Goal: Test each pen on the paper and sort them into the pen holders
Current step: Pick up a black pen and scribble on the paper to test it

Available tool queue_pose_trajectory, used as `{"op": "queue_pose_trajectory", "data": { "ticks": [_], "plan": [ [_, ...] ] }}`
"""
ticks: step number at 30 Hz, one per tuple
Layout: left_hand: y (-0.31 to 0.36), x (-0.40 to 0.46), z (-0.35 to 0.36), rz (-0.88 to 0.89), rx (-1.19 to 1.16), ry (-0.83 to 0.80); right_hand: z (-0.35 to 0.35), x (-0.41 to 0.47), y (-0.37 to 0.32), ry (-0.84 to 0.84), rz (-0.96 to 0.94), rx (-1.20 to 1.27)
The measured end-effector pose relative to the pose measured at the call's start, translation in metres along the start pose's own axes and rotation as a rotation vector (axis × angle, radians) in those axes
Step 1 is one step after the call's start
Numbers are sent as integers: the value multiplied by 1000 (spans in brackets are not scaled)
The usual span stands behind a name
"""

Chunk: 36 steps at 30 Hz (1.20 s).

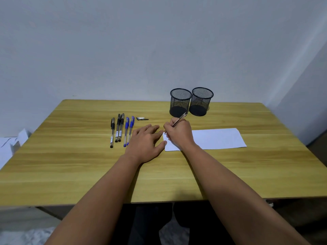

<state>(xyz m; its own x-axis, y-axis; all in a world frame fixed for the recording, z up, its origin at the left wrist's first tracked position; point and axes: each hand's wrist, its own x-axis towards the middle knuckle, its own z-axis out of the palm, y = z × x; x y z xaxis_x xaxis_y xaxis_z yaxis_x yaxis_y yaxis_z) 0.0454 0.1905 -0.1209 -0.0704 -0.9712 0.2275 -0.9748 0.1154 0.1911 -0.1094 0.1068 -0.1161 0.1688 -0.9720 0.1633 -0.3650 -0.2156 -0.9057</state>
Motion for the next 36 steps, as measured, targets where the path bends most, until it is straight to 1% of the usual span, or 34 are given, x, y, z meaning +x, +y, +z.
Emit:
{"op": "queue_pose_trajectory", "data": {
  "ticks": [11,17,27,36],
  "plan": [
    [-1,-1,1,-4,-6,5,0,-3,-2,7,-18,8],
    [0,0,0,-3,-8,-5,-2,-5,-6,70,17,16],
    [0,0,2,-5,-14,3,-2,-6,-6,50,-18,-37],
    [0,0,1,-4,-3,-4,-2,-5,-6,80,-31,-22]
  ]
}}
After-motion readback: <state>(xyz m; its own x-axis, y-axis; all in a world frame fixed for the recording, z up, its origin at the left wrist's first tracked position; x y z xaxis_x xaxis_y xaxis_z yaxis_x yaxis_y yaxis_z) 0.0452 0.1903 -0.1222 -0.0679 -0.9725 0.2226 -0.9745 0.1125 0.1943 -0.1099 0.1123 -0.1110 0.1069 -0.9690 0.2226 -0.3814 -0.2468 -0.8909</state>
